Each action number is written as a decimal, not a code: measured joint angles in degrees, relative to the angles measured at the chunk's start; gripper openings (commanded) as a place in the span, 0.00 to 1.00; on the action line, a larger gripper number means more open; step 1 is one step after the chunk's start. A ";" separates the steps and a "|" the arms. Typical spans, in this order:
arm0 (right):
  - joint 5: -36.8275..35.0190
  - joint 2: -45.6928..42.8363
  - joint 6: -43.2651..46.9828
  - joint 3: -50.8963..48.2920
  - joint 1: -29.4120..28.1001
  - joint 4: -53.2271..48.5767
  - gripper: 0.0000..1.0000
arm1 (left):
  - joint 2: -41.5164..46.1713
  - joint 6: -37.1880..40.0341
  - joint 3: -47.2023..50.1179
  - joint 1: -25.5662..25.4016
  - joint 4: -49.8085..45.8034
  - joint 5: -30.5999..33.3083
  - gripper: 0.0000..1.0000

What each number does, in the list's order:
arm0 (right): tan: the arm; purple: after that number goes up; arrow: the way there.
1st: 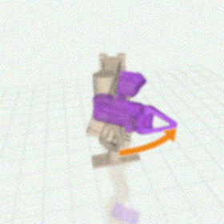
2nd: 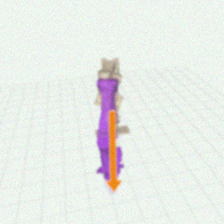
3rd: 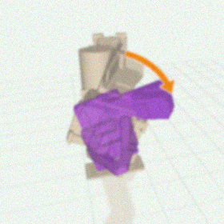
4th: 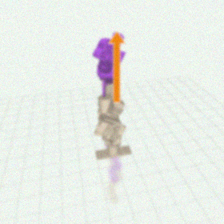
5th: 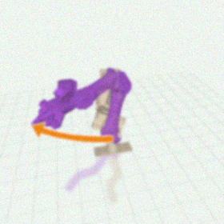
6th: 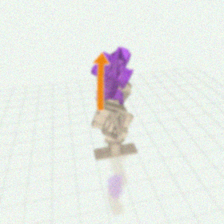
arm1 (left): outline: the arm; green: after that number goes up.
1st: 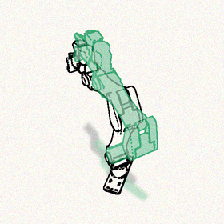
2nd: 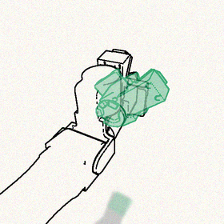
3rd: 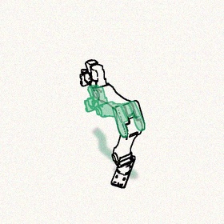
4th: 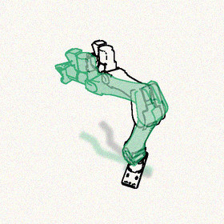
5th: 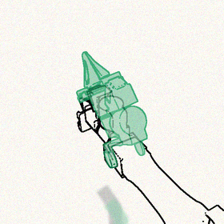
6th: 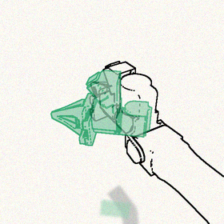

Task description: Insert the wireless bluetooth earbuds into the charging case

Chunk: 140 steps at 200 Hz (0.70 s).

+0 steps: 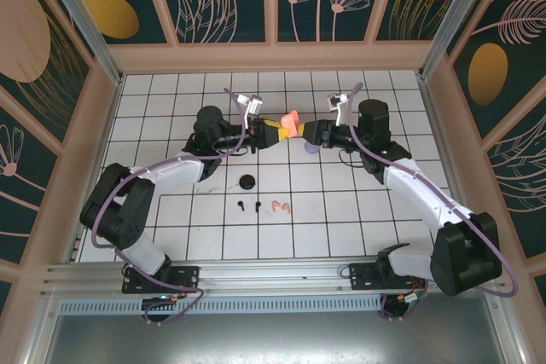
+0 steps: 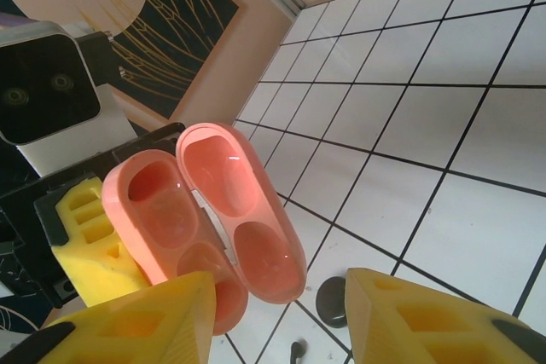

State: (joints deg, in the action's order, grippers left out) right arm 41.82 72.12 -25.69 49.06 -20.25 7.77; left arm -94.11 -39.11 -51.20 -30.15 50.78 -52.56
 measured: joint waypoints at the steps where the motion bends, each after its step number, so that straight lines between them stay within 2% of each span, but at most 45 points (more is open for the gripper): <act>1: 0.04 0.02 0.00 0.00 0.00 0.02 0.43 | 0.00 -0.04 0.00 0.00 0.02 0.00 0.00; 92: 2.45 1.42 -3.21 -0.11 0.00 4.50 0.35 | 0.00 -1.46 0.02 0.00 2.40 0.02 0.00; 140: 3.78 2.21 -4.90 -0.35 0.00 6.62 0.19 | 0.00 -2.62 0.20 0.00 4.00 0.07 0.00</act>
State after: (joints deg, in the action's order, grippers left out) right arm 45.60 74.32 -30.59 48.71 -20.25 14.39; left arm -94.11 -41.74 -51.00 -30.15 54.78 -52.49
